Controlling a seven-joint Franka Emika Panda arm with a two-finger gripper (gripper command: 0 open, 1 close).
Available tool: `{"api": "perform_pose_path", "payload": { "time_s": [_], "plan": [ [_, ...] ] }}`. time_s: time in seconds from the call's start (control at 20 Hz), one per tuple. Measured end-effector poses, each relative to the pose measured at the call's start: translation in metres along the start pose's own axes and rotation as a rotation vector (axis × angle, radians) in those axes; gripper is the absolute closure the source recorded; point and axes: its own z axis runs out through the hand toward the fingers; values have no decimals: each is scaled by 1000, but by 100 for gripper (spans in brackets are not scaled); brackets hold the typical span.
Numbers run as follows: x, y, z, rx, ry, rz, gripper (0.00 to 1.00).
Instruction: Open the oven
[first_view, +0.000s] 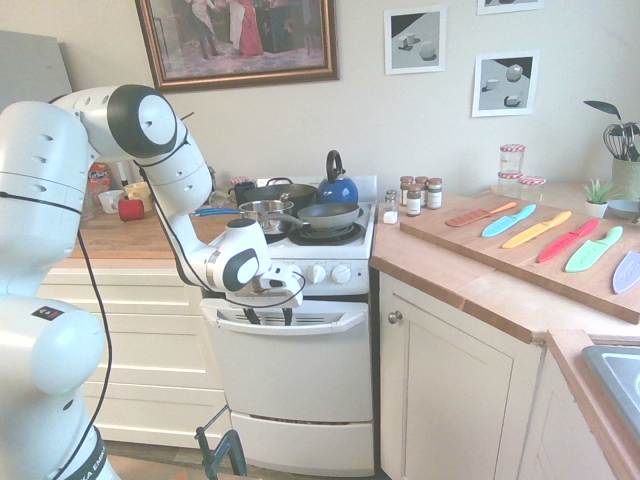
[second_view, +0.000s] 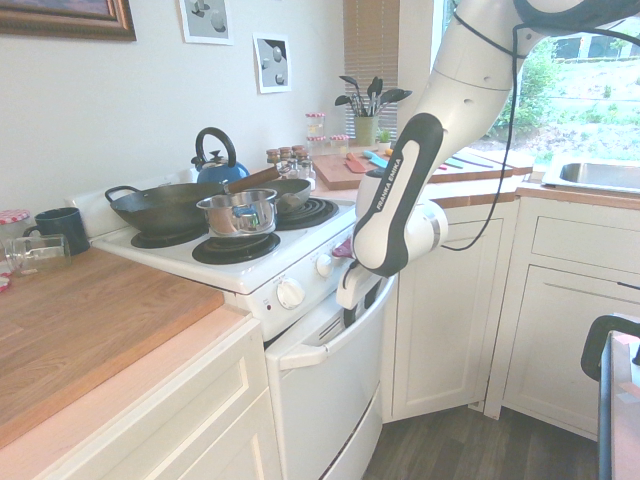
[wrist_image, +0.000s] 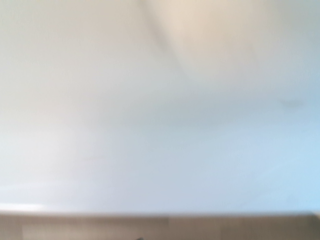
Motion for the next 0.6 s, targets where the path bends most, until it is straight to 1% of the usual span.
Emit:
{"api": "perform_pose_path", "payload": {
  "time_s": [0.15,0.35,0.5,0.6],
  "plan": [
    [-20,57,18,-46,-44,-21,0],
    [-24,117,28,-71,-59,-10,0],
    [-28,161,29,-90,-75,13,0],
    [-30,185,16,-107,-75,33,0]
  ]
}}
